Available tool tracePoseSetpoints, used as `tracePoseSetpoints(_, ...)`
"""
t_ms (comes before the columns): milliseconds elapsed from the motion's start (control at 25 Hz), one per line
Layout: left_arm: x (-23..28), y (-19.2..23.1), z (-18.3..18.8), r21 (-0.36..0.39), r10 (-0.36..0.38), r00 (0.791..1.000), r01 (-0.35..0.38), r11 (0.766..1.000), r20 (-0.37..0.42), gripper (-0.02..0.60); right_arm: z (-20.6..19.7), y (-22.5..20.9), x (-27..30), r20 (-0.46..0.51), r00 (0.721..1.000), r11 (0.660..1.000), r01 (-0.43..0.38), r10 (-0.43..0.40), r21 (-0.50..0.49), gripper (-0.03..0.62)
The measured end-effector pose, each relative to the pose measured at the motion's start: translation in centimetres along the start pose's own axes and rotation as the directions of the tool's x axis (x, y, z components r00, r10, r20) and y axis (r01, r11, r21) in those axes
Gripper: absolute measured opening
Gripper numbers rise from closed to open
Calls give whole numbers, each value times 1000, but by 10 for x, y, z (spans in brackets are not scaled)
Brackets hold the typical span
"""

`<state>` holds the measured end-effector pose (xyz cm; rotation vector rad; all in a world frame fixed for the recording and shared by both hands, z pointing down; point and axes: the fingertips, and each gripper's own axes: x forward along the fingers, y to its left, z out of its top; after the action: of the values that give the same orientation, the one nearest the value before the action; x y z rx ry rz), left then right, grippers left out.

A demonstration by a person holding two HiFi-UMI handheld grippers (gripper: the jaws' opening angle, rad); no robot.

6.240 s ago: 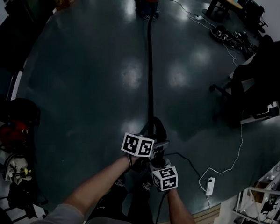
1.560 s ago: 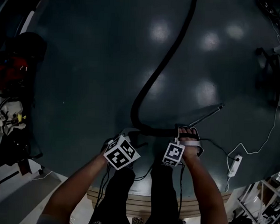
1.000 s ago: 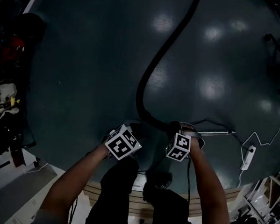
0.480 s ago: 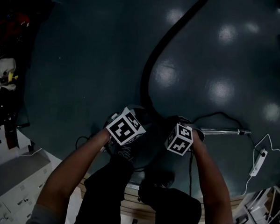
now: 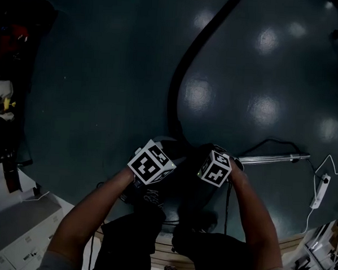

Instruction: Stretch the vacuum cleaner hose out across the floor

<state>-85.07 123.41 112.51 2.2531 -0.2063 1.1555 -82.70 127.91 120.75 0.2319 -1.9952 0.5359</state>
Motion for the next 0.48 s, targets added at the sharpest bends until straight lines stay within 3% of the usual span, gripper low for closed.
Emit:
tracePoseSetpoints(120,-4,1,2,-4,0,1000,0,1000,6,221,6,0,-5,20,1000,999,-13,12,48,235)
tracePoseSetpoints(400,-50,-32,23,44,-27,1000,27,999,6,214,11,12,-81,80,994,985,67,-80,158,234)
tracePoseSetpoints(480,-72,-52,36,82,-22,1000,21,996,11,160,19,28,-122,123,989,982,54,-78,182,233)
